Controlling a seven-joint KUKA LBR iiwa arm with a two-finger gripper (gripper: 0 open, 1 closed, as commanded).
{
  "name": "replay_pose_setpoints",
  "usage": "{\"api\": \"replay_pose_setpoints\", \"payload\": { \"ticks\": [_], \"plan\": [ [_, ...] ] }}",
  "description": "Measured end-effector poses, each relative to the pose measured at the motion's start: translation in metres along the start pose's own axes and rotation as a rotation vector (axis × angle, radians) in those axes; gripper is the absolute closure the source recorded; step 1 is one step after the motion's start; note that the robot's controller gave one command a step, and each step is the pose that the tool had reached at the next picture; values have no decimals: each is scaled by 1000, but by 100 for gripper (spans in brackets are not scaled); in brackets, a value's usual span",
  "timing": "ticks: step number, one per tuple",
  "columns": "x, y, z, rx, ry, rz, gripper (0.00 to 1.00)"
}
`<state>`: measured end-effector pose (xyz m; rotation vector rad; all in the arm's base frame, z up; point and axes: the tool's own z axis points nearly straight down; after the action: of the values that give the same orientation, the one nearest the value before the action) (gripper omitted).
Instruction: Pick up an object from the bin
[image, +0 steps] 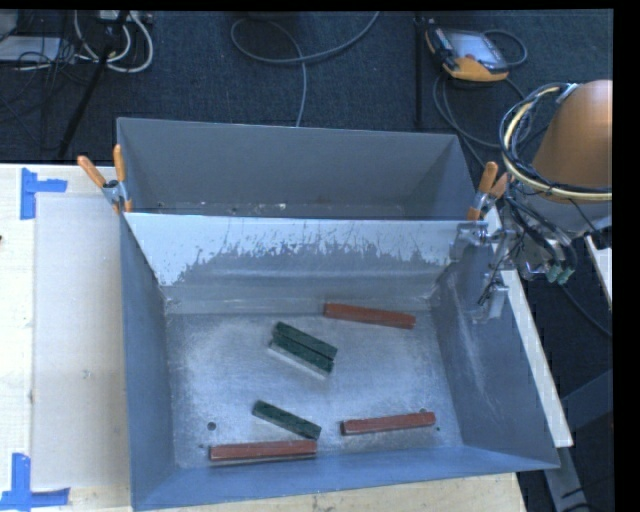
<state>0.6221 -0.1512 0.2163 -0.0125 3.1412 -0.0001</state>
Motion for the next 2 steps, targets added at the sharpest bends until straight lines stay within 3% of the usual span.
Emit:
{"api": "replay_pose_setpoints", "payload": {
  "ticks": [1, 2],
  "plan": [
    [9, 52, 78, -4, 8, 104, 0],
    [7, 67, 151, -2, 7, 27, 0]
  ]
}}
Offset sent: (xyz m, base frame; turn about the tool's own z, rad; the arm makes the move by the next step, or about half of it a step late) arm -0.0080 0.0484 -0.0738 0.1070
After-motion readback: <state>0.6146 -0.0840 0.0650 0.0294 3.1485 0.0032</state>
